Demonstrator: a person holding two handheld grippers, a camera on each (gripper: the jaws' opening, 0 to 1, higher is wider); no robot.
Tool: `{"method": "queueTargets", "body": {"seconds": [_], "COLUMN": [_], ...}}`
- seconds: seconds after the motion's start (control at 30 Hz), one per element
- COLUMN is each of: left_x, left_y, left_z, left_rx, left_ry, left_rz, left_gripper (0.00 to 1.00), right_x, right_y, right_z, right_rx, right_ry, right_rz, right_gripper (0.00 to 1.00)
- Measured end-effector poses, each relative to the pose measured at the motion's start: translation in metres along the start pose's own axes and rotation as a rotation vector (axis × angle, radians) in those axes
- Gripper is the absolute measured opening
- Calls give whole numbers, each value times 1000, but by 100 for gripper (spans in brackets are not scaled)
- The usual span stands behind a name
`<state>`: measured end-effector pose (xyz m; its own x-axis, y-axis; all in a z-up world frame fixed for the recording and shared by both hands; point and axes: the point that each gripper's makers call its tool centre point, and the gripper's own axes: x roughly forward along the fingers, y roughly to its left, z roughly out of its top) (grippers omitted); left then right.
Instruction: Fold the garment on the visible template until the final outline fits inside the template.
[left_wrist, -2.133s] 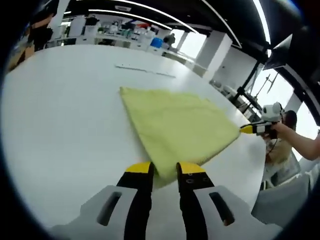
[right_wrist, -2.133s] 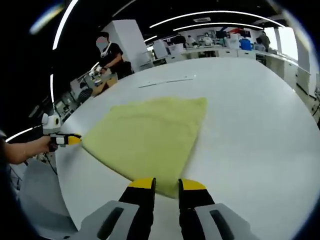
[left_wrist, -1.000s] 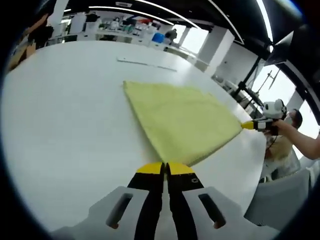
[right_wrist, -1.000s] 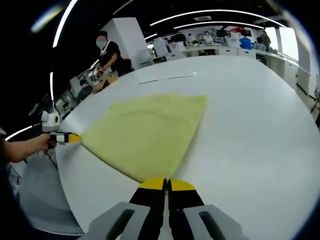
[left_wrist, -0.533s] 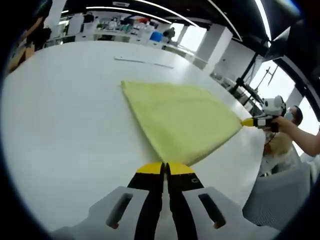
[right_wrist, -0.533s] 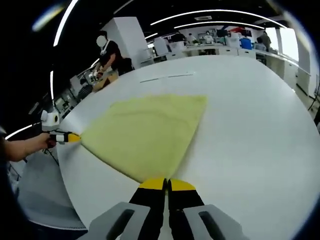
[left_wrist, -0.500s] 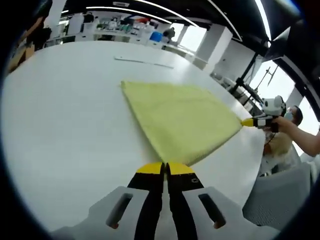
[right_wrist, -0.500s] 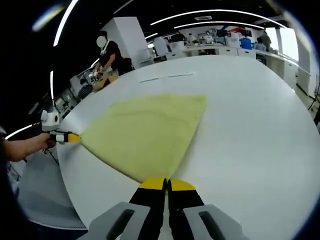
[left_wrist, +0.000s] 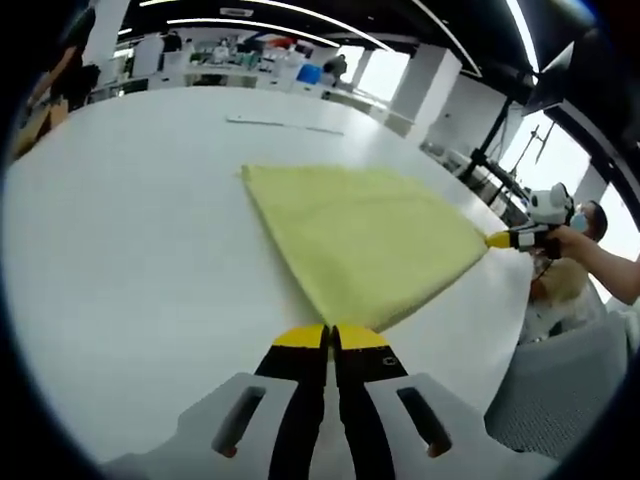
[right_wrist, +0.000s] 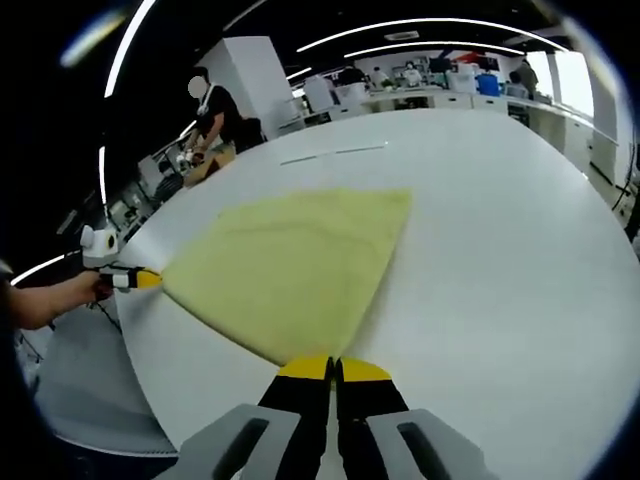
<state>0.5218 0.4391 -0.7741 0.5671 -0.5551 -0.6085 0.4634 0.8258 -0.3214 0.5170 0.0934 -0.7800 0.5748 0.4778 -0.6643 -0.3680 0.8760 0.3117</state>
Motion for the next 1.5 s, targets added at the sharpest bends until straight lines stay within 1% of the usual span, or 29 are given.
{"method": "queueTargets", "body": {"seconds": [0.2,0.37,0.47,0.6,0.77,0.8,0.9,1.0,1.13,1.2,1.3,1.4,1.5], "left_x": [0,-1,-2,-3,-5,-5,-7,-9,-14,-18,-24,-30,-35], "left_y": [2,5,7,10,8,7,3,-1,-7,-13,-18,-21,-23], "left_z": [0,1,2,3,8,9,12,14,17,21,25,28,29], "left_rx": [19,28,23,22,40,43,69,90,121,139,154,188,211], "left_ry": [-5,-13,-21,-32,-53,-53,-60,-61,-72,-86,-96,-105,-107], "left_rz": [6,15,17,19,20,19,18,17,17,8,0,11,14], "left_gripper": [0,4,6,10,21,23,31,40,51,53,57,62,66], "right_x": [0,-1,-2,-3,-3,-3,-3,-5,-10,-13,-17,-22,-28], "right_y": [-1,-3,-3,5,17,19,21,24,32,37,43,50,58], "right_z": [1,4,7,12,17,17,19,19,23,27,31,33,37], "right_rx": [16,7,5,-12,-65,-70,-127,-168,-204,-209,-222,-247,-269], "right_ry": [-9,-22,-35,-59,-62,-63,-59,-43,-45,-53,-64,-63,-82], "right_rz": [-13,-24,-23,0,30,31,19,19,30,43,51,64,73], "right_gripper": [0,1,10,27,43,48,58,64,72,77,81,87,91]}}
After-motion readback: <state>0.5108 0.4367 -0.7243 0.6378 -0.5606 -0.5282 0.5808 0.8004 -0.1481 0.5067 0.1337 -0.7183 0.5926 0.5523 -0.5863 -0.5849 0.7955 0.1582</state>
